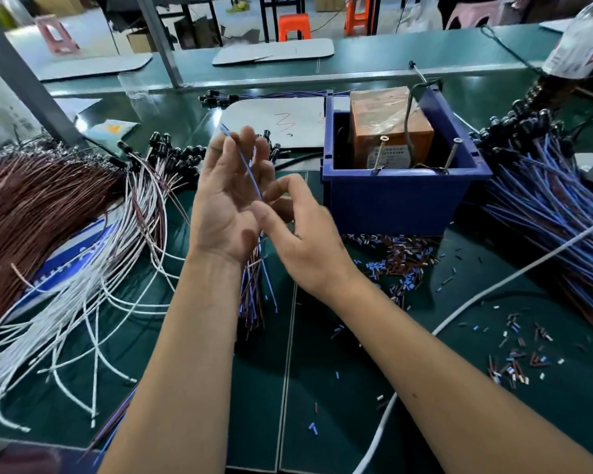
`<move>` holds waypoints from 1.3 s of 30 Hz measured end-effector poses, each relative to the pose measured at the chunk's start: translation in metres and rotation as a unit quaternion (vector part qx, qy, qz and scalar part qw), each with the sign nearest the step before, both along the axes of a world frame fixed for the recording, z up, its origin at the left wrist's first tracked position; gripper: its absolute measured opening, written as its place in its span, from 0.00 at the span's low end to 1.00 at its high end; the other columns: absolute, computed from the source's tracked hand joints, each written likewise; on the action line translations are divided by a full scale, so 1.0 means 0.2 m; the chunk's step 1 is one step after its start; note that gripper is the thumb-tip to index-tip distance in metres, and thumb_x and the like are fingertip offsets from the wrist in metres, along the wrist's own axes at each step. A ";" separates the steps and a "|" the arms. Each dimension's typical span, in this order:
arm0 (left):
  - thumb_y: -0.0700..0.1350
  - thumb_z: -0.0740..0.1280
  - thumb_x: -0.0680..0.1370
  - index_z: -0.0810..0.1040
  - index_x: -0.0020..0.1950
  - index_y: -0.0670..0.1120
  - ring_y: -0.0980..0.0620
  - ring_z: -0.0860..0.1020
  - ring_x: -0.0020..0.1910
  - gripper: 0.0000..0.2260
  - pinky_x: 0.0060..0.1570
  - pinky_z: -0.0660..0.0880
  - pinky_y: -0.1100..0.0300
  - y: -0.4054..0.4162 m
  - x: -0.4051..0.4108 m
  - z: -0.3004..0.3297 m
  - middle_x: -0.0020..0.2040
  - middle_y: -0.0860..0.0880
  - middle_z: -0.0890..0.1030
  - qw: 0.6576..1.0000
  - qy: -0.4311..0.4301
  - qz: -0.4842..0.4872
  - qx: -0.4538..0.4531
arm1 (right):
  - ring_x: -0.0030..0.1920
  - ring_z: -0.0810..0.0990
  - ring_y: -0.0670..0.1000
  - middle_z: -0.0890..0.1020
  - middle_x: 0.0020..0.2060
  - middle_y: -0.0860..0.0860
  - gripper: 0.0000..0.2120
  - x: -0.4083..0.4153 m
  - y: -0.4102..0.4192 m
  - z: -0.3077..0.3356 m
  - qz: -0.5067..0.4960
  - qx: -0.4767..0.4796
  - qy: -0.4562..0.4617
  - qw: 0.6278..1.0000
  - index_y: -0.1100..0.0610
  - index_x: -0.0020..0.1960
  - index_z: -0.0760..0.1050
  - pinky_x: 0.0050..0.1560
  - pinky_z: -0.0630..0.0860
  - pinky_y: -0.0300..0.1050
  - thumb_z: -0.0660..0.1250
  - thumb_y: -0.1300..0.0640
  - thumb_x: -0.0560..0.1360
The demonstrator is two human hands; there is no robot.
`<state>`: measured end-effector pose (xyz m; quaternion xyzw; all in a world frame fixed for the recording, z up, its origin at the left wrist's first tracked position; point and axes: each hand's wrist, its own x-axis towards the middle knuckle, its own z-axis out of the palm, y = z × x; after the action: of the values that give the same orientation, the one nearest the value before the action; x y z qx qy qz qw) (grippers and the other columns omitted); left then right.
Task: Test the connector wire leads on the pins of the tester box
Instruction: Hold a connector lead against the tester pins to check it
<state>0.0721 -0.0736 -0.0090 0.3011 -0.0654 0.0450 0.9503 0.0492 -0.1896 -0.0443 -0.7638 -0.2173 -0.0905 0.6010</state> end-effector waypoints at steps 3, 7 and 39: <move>0.41 0.63 0.82 0.73 0.49 0.49 0.49 0.81 0.58 0.04 0.55 0.75 0.57 -0.01 0.00 -0.01 0.54 0.50 0.86 0.996 -0.026 0.003 0.085 | 0.34 0.81 0.56 0.84 0.36 0.55 0.07 0.01 0.00 -0.01 0.000 0.039 0.015 0.999 0.57 0.53 0.72 0.39 0.81 0.58 0.69 0.57 0.82; 0.39 0.63 0.83 0.74 0.48 0.47 0.46 0.81 0.59 0.05 0.60 0.74 0.55 -0.01 -0.01 0.00 0.56 0.46 0.86 0.993 -0.016 0.005 0.114 | 0.34 0.81 0.61 0.83 0.33 0.55 0.02 0.02 -0.05 -0.01 -0.032 0.031 -0.005 0.999 0.59 0.51 0.78 0.40 0.80 0.61 0.70 0.61 0.82; 0.44 0.68 0.77 0.75 0.42 0.41 0.56 0.65 0.27 0.07 0.27 0.62 0.65 -0.31 -0.13 -0.07 0.35 0.41 0.73 0.829 -0.223 0.030 0.512 | 0.37 0.82 0.41 0.84 0.36 0.43 0.03 -0.10 -0.87 0.08 -0.121 -0.228 -0.118 0.959 0.57 0.47 0.87 0.44 0.78 0.37 0.76 0.58 0.77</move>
<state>0.0457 -0.1360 -0.0221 0.7283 -0.2805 0.0999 0.6173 0.0295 -0.3636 -0.0290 -0.8849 -0.2077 -0.1998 0.3659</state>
